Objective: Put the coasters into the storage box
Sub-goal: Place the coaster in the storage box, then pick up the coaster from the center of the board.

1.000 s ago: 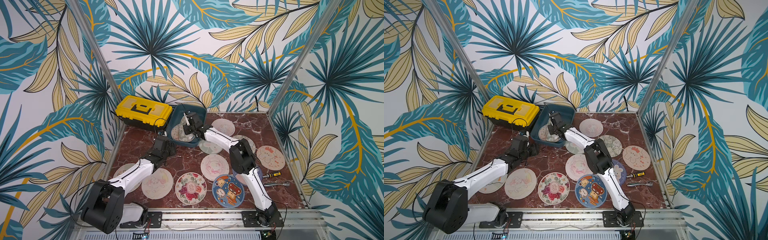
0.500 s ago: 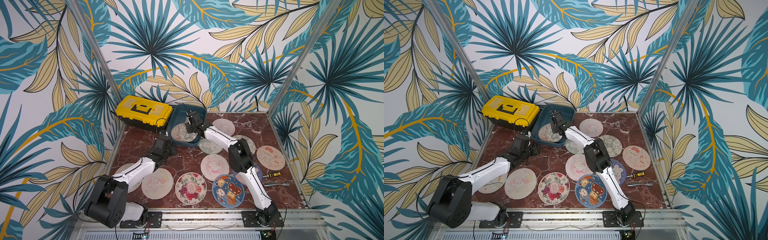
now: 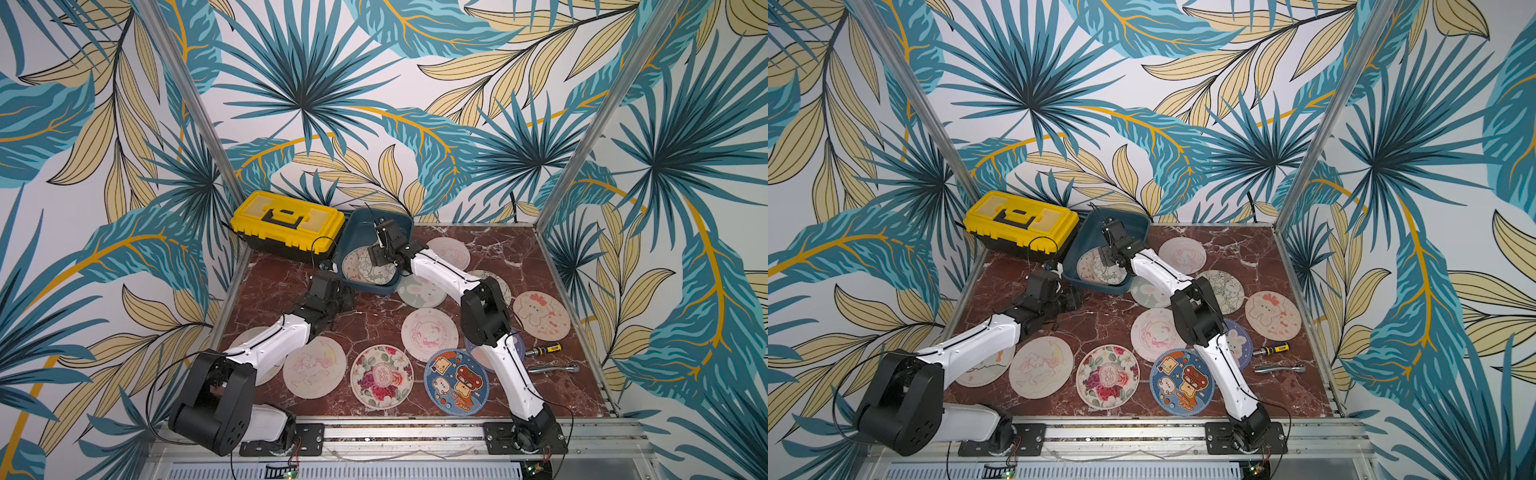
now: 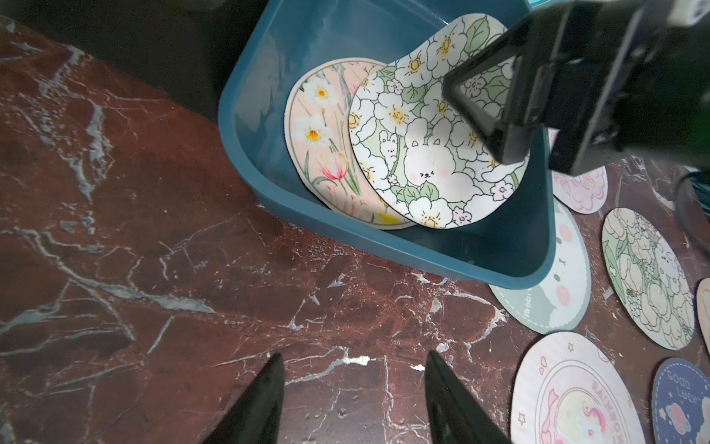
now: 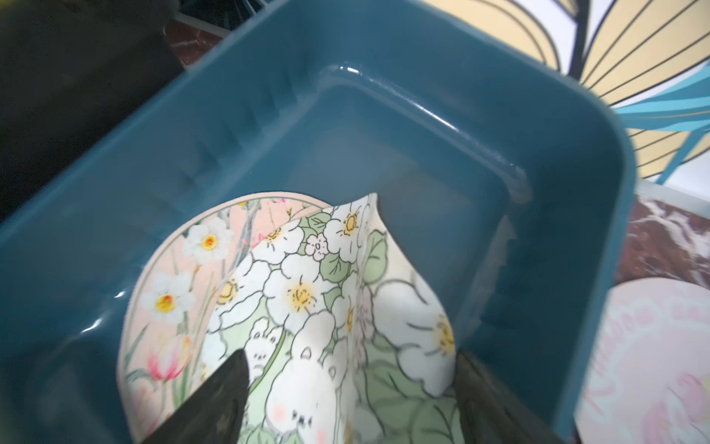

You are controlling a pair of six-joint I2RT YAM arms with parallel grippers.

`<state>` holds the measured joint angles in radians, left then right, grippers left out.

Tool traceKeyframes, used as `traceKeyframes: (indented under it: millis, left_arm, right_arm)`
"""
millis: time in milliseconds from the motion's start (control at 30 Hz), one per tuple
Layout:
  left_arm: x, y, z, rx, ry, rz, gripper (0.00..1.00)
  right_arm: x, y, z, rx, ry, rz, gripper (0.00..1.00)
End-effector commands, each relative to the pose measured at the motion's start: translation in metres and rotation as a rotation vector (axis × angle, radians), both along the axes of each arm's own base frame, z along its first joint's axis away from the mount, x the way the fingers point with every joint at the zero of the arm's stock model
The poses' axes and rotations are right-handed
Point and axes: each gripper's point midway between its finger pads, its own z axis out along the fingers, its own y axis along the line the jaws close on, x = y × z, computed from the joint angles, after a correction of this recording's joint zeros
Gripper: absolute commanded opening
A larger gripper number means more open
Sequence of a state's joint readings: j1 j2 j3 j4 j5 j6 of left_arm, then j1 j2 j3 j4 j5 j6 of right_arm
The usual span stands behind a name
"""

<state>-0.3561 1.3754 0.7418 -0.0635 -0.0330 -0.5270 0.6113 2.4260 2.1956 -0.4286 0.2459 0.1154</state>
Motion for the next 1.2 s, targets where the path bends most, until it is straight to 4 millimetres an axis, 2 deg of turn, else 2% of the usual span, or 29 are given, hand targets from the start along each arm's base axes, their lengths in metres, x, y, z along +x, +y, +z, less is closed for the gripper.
traceKeyframes:
  millis: [0,67,167,300,467,633,900,1000,1167]
  left_arm:
    - [0.01,-0.004,0.023,-0.024,-0.063,-0.01,0.59]
    - [0.011,-0.005,0.025,-0.028,-0.065,-0.015,0.59]
    - [0.011,-0.007,0.026,-0.039,-0.063,-0.022,0.59]
    - [0.01,-0.009,0.025,-0.05,-0.058,-0.029,0.59]
    - [0.005,-0.017,0.023,-0.072,-0.044,-0.065,0.59]
    - [-0.011,-0.028,0.011,-0.039,0.016,-0.129,0.59]
    - [-0.045,-0.05,-0.016,0.049,0.147,-0.26,0.59]
    - [-0.058,-0.056,-0.026,0.07,0.188,-0.298,0.59]
    - [-0.059,-0.069,-0.031,0.112,0.19,-0.329,0.59]
  right_arm:
    - [-0.019,-0.013,0.06,0.047,-0.028,-0.022,0.83]
    - [-0.029,-0.021,0.073,0.053,-0.034,-0.038,0.84]
    - [-0.044,-0.034,0.083,0.043,-0.025,-0.052,0.84]
    - [-0.066,-0.048,0.077,0.025,0.035,-0.055,0.84]
    - [-0.098,-0.067,0.048,-0.013,0.144,-0.067,0.84]
    - [-0.138,-0.084,0.02,-0.007,0.244,-0.064,0.84]
    - [-0.201,-0.089,-0.028,0.033,0.476,0.015,0.84]
    - [-0.214,-0.089,-0.041,0.055,0.521,0.027,0.84]
    - [-0.213,-0.1,-0.049,0.05,0.528,-0.064,0.84]
